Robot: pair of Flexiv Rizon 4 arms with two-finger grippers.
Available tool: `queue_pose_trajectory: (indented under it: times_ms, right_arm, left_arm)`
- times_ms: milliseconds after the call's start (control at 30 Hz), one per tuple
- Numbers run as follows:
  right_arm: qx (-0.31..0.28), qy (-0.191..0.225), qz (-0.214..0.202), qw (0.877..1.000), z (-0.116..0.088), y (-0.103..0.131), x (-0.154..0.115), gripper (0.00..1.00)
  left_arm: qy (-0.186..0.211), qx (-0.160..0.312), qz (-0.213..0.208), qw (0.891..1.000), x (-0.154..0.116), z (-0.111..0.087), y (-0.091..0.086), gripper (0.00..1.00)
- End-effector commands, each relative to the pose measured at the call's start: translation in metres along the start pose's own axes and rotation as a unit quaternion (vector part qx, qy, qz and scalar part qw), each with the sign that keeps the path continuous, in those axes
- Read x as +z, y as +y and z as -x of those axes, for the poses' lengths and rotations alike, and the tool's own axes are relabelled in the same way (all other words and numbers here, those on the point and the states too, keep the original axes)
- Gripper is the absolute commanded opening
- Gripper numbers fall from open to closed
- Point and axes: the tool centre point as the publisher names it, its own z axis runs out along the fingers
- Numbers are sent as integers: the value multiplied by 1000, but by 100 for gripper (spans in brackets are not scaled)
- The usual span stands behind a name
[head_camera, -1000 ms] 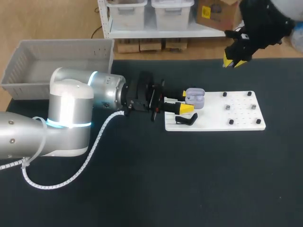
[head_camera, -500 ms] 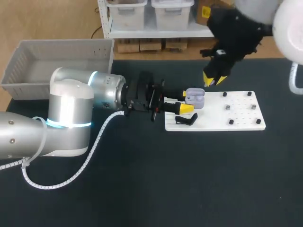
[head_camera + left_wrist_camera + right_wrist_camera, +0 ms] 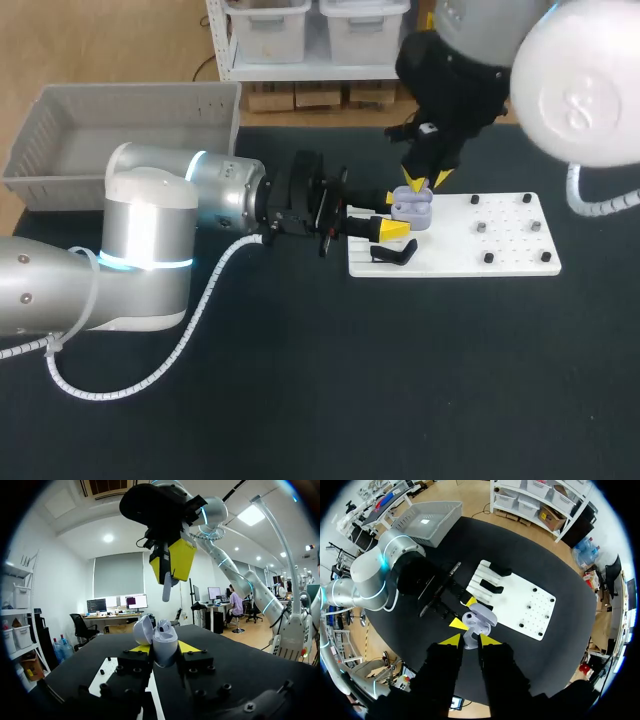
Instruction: Pick up each earbud case from the left stands, insert the matching earbuds, close the lid, and place the case in the box.
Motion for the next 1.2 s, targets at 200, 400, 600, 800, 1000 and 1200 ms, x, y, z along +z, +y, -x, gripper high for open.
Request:
queue_pose_trajectory:
  times_ms: [200,400,600,800,1000,1200]
  right_arm:
    - [-6,-1,-14,1000,0,5,11,0]
    - [-5,4,-18,1000,3,6,15,0]
    - [-5,-2,-25,1000,5,7,15,0]
    - [-6,-2,-30,1000,5,10,17,0]
    - [-4,2,-29,1000,6,11,18,0]
    - [-4,9,-27,1000,6,12,23,0]
  left_arm:
    - [1,0,1,1000,0,0,-1,0]
    - [1,0,1,1000,0,0,-1,0]
    - [1,0,1,1000,0,0,-1,0]
    - [1,0,1,1000,0,0,-1,0]
    - [1,0,1,1000,0,0,-1,0]
    - [1,0,1,1000,0,0,-1,0]
